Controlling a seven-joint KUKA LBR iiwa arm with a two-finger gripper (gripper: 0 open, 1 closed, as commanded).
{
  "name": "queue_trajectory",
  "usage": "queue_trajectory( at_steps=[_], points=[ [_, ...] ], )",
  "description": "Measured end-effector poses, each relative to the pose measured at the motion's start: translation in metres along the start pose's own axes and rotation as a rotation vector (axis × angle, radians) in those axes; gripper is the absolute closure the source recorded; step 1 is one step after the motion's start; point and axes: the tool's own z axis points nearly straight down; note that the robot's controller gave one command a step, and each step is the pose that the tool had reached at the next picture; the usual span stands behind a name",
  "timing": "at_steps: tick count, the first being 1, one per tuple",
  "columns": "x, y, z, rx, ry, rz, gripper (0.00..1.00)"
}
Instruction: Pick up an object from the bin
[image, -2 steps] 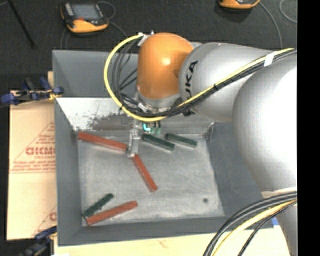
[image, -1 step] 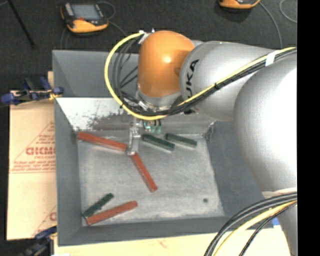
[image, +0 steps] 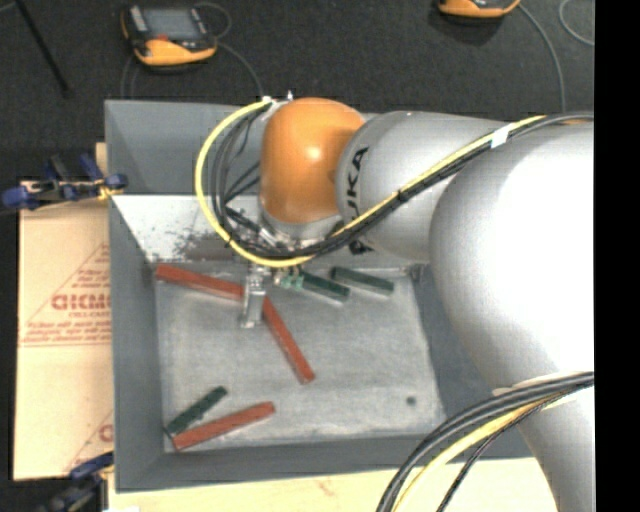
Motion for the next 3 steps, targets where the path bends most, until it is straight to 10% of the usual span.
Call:
queue_trajectory(
  at_steps=[1,3],
  points=[
    [0.001,-0.005,0.047,0.002,0.005,0.327,1.0],
    [-0.002,-0.006,0.006,0.006,0.012,0.315,1.0]
  ],
)
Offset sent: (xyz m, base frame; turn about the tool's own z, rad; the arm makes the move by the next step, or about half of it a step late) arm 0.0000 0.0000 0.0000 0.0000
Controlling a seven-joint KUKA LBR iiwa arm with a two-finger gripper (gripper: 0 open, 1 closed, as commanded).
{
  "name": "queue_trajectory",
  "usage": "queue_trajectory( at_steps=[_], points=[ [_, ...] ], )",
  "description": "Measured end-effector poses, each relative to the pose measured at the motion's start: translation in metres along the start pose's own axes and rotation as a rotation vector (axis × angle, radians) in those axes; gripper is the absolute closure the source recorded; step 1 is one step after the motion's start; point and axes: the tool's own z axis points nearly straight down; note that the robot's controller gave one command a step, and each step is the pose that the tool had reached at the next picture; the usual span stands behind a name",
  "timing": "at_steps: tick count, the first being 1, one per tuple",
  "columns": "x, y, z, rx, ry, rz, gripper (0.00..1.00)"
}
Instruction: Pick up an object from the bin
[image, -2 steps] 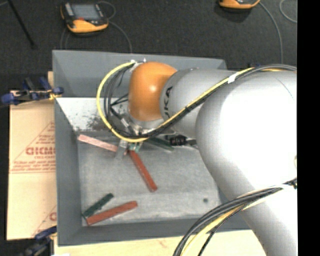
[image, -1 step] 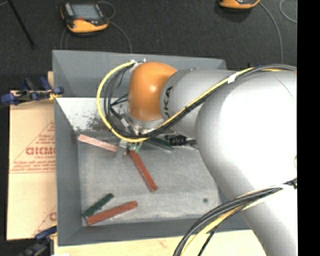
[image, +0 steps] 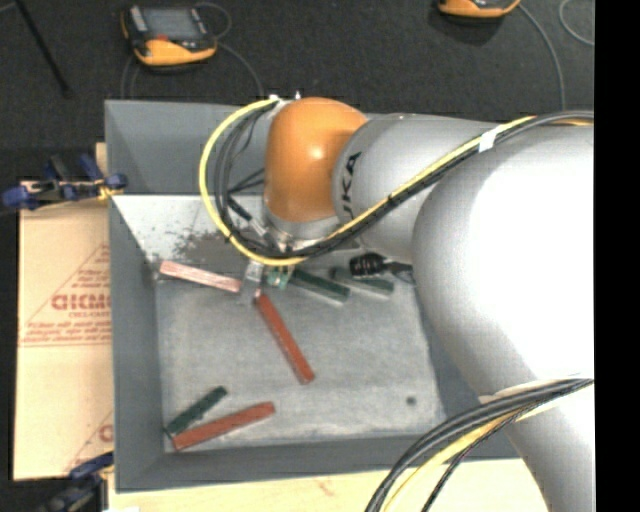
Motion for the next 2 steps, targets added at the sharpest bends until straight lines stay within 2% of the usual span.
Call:
queue_trajectory(
  at_steps=[2],
  points=[
    [0.026,0.009,-0.144,-0.002,-0.004,0.035,1.0]
  ],
)
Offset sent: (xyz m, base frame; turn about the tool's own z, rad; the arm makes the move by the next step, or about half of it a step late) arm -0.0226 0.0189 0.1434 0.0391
